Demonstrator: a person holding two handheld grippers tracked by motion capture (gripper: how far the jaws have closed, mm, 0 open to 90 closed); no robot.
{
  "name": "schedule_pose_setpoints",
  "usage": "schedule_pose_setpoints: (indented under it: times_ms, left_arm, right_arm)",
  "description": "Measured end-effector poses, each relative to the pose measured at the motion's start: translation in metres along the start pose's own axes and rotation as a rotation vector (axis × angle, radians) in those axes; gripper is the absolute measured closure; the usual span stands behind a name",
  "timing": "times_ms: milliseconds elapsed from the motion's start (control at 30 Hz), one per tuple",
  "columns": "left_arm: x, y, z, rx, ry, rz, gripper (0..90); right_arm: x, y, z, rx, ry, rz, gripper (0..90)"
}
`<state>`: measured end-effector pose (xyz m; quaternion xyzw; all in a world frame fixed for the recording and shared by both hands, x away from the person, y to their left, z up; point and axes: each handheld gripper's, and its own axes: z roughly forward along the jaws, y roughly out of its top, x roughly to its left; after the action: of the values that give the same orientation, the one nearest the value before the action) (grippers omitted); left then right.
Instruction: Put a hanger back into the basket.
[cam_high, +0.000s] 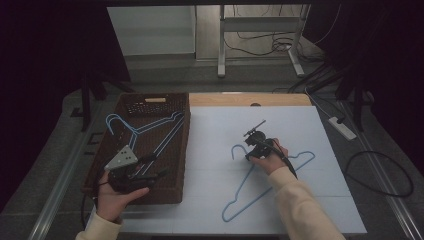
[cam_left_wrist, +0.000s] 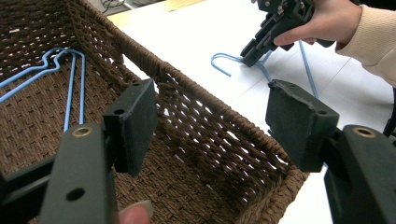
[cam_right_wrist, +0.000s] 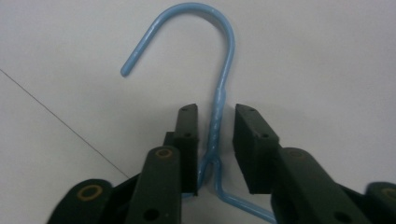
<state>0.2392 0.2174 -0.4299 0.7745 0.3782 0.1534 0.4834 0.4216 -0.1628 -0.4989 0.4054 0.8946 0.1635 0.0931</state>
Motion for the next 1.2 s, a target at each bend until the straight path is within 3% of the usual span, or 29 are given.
schedule_pose_setpoints:
  times_ms: [167,333,633,967,1200]
  left_arm:
    - [-0.002,0.001,0.000,-0.001,-0.002,0.005,33.7]
    - [-0.004,0.002,0.001,0.000,-0.006,0.010,33.7]
    - [-0.007,0.002,0.005,0.001,-0.030,0.003,33.7]
    - [-0.017,0.004,0.015,0.022,-0.049,0.021,33.6]
    - [-0.024,0.006,0.021,0.033,-0.060,0.033,33.6]
  right_arm:
    - [-0.001,0.003,0.001,0.023,0.008,0.041,84.9]
    - [-0.003,0.000,-0.001,0.007,0.024,0.097,86.4]
    - [-0.002,-0.021,-0.025,-0.149,0.052,0.100,86.4]
    - [0.001,-0.036,-0.044,-0.276,0.091,0.099,86.4]
    - [0.000,-0.041,-0.050,-0.331,0.116,0.105,86.4]
